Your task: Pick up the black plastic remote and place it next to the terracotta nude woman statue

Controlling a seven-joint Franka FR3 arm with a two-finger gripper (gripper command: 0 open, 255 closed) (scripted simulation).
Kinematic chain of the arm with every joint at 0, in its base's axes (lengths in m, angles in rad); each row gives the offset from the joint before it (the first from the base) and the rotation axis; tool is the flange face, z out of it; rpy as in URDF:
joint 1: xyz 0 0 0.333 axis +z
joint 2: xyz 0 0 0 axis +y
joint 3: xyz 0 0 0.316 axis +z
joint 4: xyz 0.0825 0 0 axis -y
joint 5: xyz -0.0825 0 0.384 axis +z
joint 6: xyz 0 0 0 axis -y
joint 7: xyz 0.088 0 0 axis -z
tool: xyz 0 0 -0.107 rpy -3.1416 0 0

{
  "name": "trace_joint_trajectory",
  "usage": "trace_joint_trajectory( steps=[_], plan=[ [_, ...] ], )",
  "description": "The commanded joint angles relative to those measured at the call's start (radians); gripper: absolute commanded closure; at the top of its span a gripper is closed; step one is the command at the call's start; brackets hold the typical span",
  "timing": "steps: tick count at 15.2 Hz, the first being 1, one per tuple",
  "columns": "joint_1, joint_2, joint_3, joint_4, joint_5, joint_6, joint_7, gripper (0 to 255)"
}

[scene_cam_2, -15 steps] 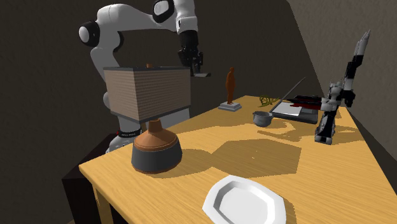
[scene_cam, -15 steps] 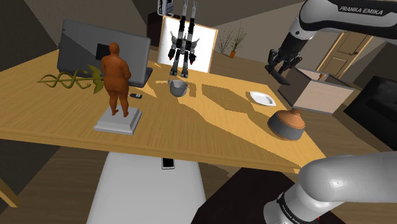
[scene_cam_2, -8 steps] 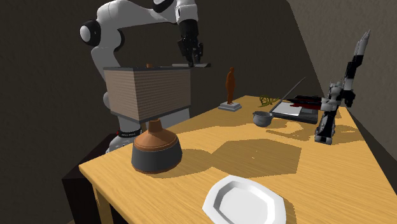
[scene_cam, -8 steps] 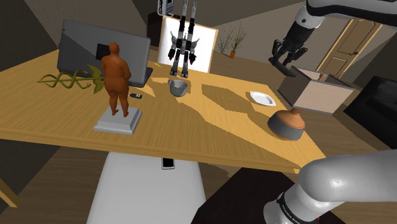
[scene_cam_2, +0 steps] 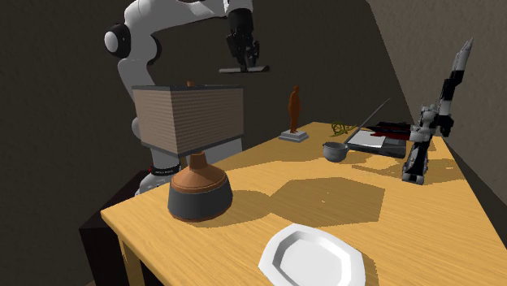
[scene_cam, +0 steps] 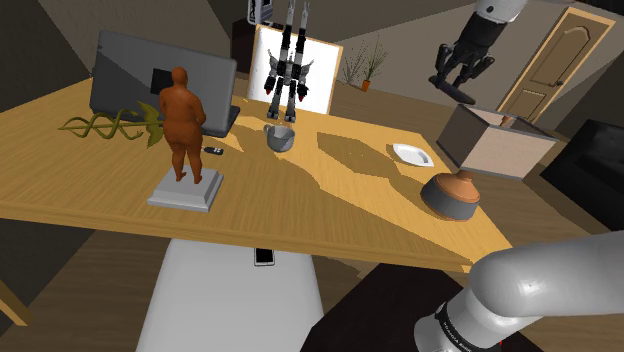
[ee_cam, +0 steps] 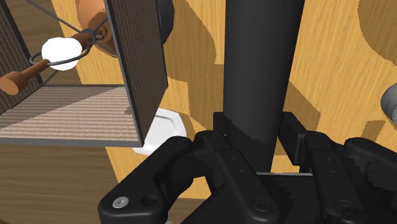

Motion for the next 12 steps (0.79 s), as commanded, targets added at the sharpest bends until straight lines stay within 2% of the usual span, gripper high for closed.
trace_joint_trajectory(
  steps=[1,2,12],
  plan=[
    [0.0,0.014,0.0,0.04,0.001,-0.026,-0.003,255],
    [0.0,0.017,0.0,0.049,0.001,-0.032,-0.004,255],
    [0.06,0.021,0.197,0.068,0.042,-0.07,0.243,255]
  ],
)
